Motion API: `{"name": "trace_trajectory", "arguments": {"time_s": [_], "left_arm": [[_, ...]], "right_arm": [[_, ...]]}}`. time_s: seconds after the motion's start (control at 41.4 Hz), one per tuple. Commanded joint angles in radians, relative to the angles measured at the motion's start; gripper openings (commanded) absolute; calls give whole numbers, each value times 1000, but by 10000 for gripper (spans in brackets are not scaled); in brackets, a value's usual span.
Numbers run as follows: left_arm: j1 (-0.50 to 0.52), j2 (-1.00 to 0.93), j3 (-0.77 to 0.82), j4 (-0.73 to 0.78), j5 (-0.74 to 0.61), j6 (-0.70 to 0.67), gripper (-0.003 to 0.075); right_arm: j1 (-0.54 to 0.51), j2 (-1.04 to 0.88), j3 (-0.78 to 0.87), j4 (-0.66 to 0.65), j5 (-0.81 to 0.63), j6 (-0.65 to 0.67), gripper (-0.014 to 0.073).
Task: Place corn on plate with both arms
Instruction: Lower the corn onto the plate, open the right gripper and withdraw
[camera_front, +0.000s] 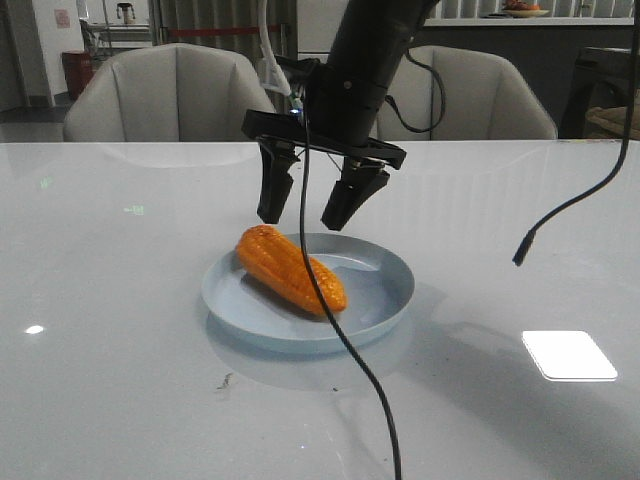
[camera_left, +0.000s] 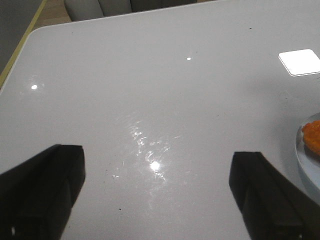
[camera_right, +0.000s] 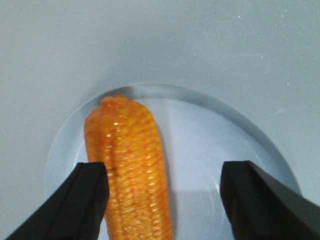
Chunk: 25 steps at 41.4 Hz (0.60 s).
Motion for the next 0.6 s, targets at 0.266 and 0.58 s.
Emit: {"name": "trace_trajectory", "arguments": {"time_s": [0.266, 0.58], "left_arm": [[1, -9, -28, -3, -85, 0, 632], [1, -9, -28, -3, -85, 0, 632]], "right_arm": [[-5, -264, -33, -26, -131, -12, 466], [-21, -554, -30, -283, -141, -6, 466]]}}
